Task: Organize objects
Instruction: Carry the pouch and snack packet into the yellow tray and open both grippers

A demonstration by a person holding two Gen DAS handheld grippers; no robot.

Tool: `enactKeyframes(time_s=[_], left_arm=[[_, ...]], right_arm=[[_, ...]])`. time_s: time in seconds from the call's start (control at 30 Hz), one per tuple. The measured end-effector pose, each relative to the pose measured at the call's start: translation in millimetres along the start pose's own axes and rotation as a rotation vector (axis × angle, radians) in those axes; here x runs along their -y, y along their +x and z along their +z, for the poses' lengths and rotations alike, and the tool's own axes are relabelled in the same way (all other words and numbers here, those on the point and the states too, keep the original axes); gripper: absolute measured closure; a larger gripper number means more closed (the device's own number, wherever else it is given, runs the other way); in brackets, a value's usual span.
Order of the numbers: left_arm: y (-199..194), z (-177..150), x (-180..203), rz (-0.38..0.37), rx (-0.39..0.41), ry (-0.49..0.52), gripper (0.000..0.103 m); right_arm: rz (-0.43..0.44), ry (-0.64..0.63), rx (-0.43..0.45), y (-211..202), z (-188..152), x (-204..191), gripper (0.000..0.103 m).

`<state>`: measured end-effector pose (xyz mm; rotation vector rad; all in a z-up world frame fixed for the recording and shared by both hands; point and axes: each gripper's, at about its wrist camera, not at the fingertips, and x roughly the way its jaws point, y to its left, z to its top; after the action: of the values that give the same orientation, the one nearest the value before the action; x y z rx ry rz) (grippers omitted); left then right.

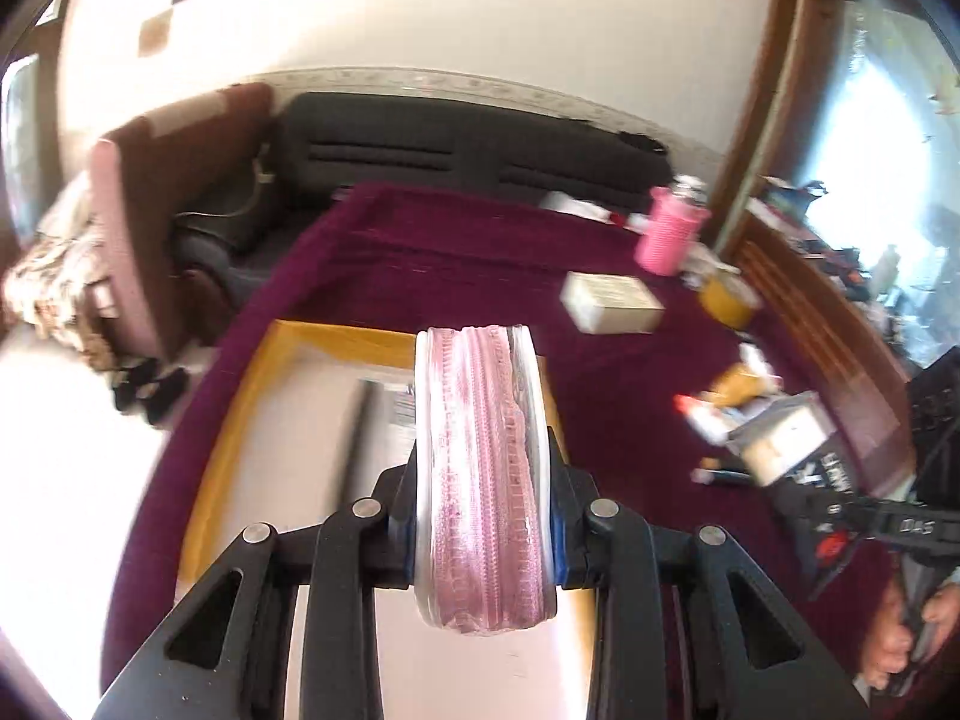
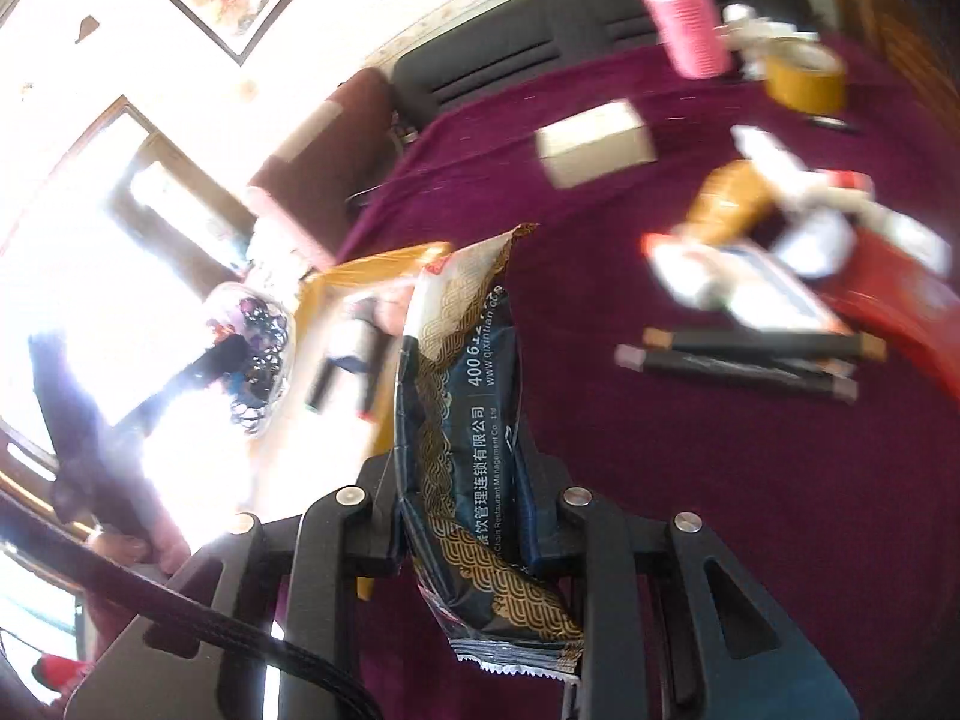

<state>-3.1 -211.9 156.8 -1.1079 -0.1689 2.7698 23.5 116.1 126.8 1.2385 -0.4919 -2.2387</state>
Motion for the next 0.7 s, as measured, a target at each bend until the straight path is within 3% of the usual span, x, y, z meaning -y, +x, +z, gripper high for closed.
enactKeyframes(time_s=[0.17,0.3,0.5,0.7], left_arm=[[47,13,-54,0.11,-0.031,-0.021,0.077],[85,13,-82,0.13,-0.087,-0.061,0.077],[115,6,-91,0.144,-0.141,-0.088,0.075],[118,4,-94,0.161,-0.154,-0.093,0.072]], right_arm=[[0.057,0.042,-0.057,68,30,-42,0.078],[0.002,0.024,-0.098,118,47,-73,0.078],[-0.063,0.037,-0.143,171,53,-90,0.078],[-0.137,0.032,-0.138,184,53,-85,0.078]])
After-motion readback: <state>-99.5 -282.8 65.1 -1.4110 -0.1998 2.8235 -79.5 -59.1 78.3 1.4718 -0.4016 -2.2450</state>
